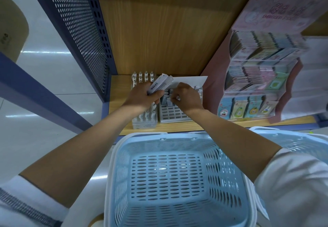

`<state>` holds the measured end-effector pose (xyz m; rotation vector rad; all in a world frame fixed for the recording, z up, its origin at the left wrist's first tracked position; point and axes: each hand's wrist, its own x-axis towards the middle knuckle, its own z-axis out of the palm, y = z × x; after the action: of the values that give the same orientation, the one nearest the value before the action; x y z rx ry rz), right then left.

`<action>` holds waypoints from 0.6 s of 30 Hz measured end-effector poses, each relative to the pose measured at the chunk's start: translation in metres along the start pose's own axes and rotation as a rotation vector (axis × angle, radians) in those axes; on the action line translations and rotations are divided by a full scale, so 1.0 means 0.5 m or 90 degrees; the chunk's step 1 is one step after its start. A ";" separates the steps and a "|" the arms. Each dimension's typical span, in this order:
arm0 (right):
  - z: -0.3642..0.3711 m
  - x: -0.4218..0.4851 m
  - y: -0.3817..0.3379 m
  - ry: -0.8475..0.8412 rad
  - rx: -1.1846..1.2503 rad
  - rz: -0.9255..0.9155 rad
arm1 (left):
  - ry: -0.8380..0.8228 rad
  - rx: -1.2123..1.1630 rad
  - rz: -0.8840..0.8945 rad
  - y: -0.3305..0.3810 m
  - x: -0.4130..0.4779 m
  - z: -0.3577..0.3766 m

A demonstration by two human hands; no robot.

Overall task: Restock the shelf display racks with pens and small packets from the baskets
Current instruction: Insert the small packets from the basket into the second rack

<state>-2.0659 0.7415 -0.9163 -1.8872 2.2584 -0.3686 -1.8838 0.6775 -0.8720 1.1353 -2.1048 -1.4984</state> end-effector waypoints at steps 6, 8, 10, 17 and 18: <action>-0.051 -0.005 0.024 0.028 0.328 0.076 | 0.002 -0.006 -0.026 0.004 -0.002 -0.006; -0.091 -0.006 0.017 0.007 0.592 0.077 | -0.013 -0.020 -0.035 0.013 -0.003 -0.003; -0.123 -0.008 0.007 -0.050 0.716 0.048 | -0.029 -0.068 -0.049 0.027 -0.004 0.002; -0.153 -0.014 0.007 -0.089 0.745 0.067 | -0.092 -0.133 -0.078 0.049 -0.010 0.010; -0.151 -0.015 0.006 -0.097 0.753 0.067 | -0.105 -0.146 -0.082 0.049 -0.011 0.009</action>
<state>-2.0893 0.7553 -0.8454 -1.0851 1.4180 -1.1549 -1.8937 0.6877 -0.8508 1.1132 -1.9268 -1.8974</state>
